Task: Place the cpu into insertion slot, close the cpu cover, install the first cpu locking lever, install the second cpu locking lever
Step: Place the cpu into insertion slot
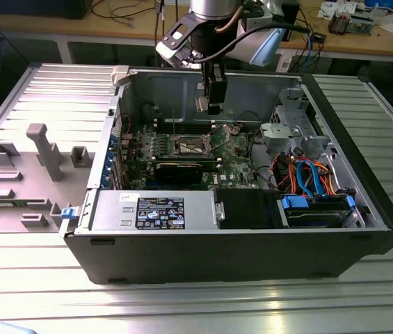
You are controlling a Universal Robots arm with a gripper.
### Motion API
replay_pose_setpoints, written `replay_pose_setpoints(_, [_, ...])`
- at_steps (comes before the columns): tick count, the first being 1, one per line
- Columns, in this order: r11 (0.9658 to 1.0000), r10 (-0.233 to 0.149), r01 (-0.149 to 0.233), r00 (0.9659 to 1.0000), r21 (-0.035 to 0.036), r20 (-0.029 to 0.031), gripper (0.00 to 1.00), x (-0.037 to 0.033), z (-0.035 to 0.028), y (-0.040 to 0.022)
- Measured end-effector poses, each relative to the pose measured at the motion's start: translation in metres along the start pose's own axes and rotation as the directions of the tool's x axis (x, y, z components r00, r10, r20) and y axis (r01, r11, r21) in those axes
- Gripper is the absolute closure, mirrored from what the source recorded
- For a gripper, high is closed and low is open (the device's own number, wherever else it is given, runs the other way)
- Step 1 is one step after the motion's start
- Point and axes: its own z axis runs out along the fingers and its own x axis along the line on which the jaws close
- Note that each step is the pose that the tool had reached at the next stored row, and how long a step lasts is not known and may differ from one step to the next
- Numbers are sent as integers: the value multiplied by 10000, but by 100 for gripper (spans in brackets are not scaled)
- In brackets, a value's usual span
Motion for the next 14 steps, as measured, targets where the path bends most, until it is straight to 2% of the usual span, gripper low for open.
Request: replay_pose_setpoints(14, [10000,26,-26,10000,-2,1,45,-6,32,-5])
